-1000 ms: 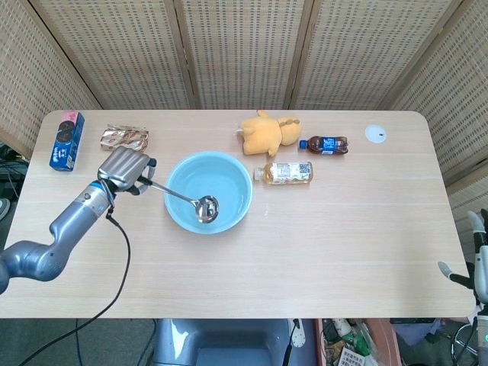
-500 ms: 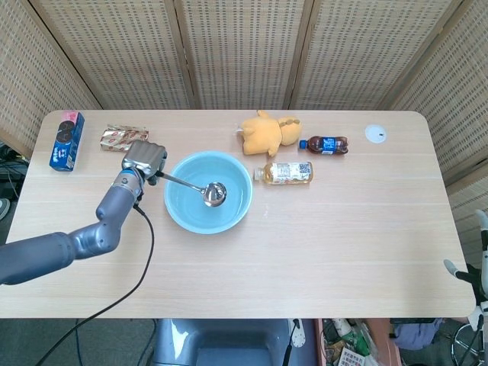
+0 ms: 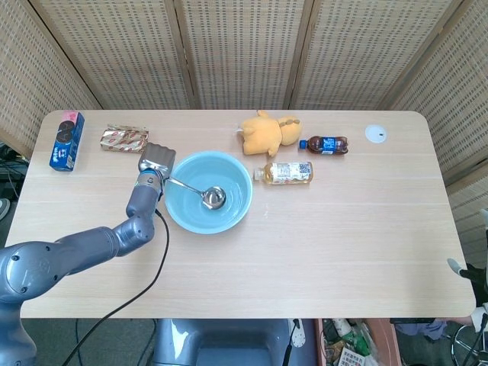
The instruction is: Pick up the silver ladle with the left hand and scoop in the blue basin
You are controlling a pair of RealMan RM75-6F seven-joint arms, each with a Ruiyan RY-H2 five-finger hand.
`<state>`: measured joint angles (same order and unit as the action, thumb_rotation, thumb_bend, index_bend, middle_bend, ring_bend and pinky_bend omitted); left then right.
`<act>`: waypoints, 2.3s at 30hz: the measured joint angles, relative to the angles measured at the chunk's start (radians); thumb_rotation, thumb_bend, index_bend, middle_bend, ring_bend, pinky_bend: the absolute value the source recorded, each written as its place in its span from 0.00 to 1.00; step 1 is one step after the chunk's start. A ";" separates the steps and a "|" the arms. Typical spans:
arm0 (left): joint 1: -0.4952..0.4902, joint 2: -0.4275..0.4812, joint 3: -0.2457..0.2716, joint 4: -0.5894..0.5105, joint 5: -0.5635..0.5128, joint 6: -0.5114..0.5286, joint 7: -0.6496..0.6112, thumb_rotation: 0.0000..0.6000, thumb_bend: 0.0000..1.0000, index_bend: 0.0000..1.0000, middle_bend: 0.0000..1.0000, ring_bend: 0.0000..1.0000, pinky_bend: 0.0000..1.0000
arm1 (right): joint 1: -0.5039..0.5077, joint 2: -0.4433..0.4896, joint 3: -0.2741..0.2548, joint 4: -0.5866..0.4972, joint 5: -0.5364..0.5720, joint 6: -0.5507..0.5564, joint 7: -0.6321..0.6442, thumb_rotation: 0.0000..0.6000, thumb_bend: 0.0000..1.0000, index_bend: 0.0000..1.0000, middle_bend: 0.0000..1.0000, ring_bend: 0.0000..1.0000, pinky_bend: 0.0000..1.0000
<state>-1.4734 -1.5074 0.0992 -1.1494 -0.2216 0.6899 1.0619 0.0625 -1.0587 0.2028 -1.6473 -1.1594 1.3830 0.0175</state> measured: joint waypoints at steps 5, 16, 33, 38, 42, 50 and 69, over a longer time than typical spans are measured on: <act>-0.014 -0.029 -0.001 0.027 -0.053 0.005 0.071 1.00 0.62 0.95 1.00 1.00 1.00 | 0.001 0.002 0.003 0.010 0.002 -0.007 0.018 1.00 0.00 0.00 0.00 0.00 0.00; -0.018 -0.062 -0.040 0.064 -0.110 0.021 0.160 1.00 0.64 0.95 1.00 1.00 1.00 | 0.004 0.001 0.005 0.019 0.012 -0.017 0.024 1.00 0.00 0.00 0.00 0.00 0.00; 0.012 -0.057 -0.120 0.052 -0.105 0.059 0.229 1.00 0.66 0.95 1.00 1.00 1.00 | -0.002 0.009 0.004 0.013 -0.001 -0.006 0.046 1.00 0.00 0.00 0.00 0.00 0.00; 0.054 -0.028 -0.164 0.033 -0.004 -0.006 0.128 1.00 0.66 0.95 1.00 1.00 1.00 | -0.002 0.009 0.003 0.012 0.001 -0.008 0.044 1.00 0.00 0.00 0.00 0.00 0.00; 0.084 0.009 -0.192 0.006 0.067 -0.050 0.043 1.00 0.66 0.95 1.00 1.00 1.00 | -0.002 0.009 0.003 0.011 0.003 -0.008 0.042 1.00 0.00 0.00 0.00 0.00 0.00; 0.079 0.121 -0.185 -0.110 0.065 -0.083 -0.015 1.00 0.65 0.95 1.00 1.00 1.00 | 0.000 0.008 0.003 0.007 0.005 -0.011 0.034 1.00 0.00 0.00 0.00 0.00 0.00; -0.139 0.297 -0.042 -0.263 -0.402 -0.077 0.121 1.00 0.66 0.95 1.00 0.99 1.00 | 0.004 0.006 0.004 0.007 0.018 -0.018 0.028 1.00 0.00 0.00 0.00 0.00 0.00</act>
<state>-1.6125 -1.2105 0.0571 -1.4125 -0.6239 0.6126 1.1831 0.0664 -1.0527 0.2070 -1.6402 -1.1416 1.3653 0.0456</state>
